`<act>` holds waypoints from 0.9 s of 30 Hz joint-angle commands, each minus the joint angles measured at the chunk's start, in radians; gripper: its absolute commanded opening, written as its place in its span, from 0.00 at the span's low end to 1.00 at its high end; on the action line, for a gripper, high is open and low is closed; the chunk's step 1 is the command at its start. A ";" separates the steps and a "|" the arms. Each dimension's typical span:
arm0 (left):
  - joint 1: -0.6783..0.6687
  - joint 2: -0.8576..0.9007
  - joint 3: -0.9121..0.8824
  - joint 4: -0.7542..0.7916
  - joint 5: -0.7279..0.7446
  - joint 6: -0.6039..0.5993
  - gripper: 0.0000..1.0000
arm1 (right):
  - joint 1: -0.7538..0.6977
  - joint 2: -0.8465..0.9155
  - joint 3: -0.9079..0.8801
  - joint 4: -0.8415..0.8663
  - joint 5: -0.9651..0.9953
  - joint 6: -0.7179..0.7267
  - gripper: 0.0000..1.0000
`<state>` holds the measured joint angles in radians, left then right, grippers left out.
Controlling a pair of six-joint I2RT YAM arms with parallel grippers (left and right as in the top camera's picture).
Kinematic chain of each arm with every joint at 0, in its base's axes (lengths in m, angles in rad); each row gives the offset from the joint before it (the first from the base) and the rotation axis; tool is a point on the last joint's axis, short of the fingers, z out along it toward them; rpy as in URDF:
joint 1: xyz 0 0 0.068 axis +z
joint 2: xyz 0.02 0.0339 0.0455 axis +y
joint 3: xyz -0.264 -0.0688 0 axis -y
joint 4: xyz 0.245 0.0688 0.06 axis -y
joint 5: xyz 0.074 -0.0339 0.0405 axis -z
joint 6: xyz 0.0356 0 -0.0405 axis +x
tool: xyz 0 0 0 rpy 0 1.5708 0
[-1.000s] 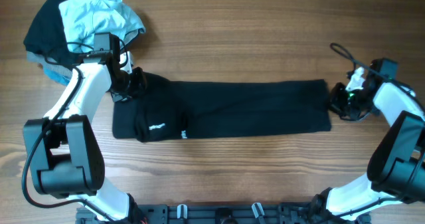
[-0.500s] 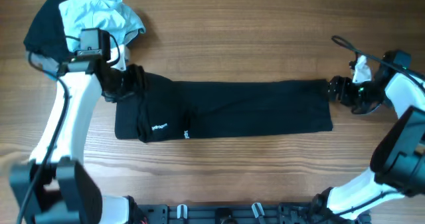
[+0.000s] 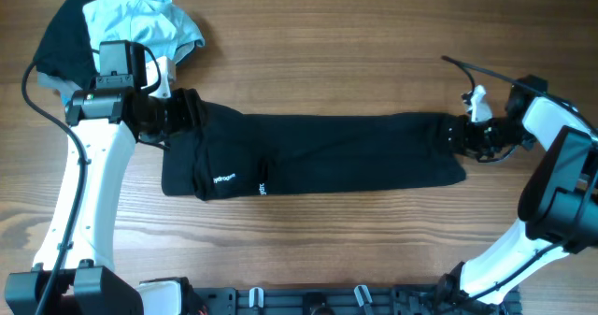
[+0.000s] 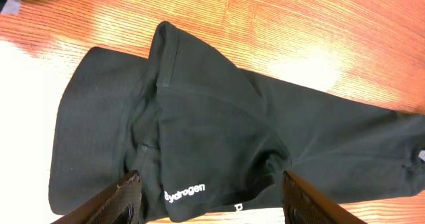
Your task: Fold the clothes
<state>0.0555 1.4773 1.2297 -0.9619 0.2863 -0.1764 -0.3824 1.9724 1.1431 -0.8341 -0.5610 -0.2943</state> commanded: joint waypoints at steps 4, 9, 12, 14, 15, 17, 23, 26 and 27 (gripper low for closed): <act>0.008 -0.019 0.019 -0.009 0.012 0.043 0.67 | -0.051 0.061 0.055 -0.074 0.055 -0.002 0.04; 0.008 -0.019 0.019 -0.009 0.012 0.042 0.67 | -0.117 -0.013 0.236 -0.169 0.189 0.080 0.04; 0.008 -0.019 0.019 -0.008 0.012 0.042 0.67 | -0.092 -0.066 0.244 -0.178 0.123 0.092 0.04; 0.008 -0.019 0.019 -0.007 0.012 0.042 0.67 | -0.045 -0.086 0.244 -0.197 0.099 0.102 0.04; 0.008 -0.019 0.019 -0.008 0.012 0.042 0.67 | -0.005 -0.099 0.244 -0.210 0.092 0.115 0.04; 0.008 -0.019 0.019 -0.008 0.012 0.042 0.67 | 0.075 -0.116 0.244 -0.247 0.093 0.123 0.04; 0.008 -0.019 0.019 -0.003 0.013 0.042 0.67 | 0.359 -0.117 0.242 -0.285 0.150 0.267 0.04; 0.008 -0.019 0.019 -0.004 0.013 0.042 0.68 | 0.473 -0.117 0.240 -0.254 0.160 0.358 0.05; 0.008 -0.019 0.019 -0.004 0.013 0.042 0.68 | 0.503 -0.117 0.237 -0.243 0.170 0.393 0.05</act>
<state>0.0555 1.4773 1.2297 -0.9688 0.2867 -0.1543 0.0494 1.8877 1.3697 -1.0969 -0.4156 -0.0189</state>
